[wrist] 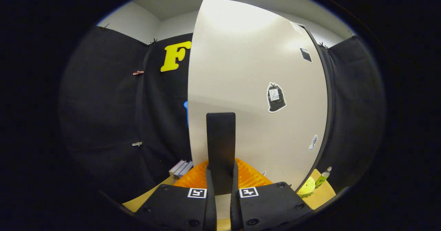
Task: Open the shoe cabinet door, grab the shoes and put them into the shoe cabinet, then close the shoe cabinet door.
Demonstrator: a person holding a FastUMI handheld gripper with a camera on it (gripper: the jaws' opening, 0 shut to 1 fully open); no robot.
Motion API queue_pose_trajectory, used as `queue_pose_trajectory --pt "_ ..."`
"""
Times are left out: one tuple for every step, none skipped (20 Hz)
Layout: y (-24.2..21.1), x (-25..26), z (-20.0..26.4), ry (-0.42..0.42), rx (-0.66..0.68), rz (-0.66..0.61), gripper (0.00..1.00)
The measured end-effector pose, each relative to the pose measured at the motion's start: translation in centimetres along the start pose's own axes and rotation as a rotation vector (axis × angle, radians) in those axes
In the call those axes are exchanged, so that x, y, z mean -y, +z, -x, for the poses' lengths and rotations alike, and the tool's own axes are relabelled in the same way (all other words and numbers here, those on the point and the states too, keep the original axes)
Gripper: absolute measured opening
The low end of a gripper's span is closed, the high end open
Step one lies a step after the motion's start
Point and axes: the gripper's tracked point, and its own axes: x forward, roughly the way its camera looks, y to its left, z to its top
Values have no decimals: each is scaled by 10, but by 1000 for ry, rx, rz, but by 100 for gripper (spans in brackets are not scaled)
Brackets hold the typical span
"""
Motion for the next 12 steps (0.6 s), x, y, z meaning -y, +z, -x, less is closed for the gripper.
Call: queue_pose_trajectory --pt "0 3 9 7 -1 0 19" --pt "-1 7 18 13 -4 -5 19" --pt "-1 11 26 18 -6 -9 19" --pt "-2 16 34 22 -9 -10 19" --pt "-1 21 43 23 -12 -9 19" --pt "-1 28 51 22 -12 -10 19" --pt "-1 34 59 19 -12 -15 19" --pt "-1 41 68 16 -15 -15 19" --pt "-1 49 77 8 -15 -14 19" --pt "-1 57 87 -2 -16 -12 19" --pt "0 65 95 -14 -15 -13 19" --pt "-1 75 103 -29 -16 -17 19"
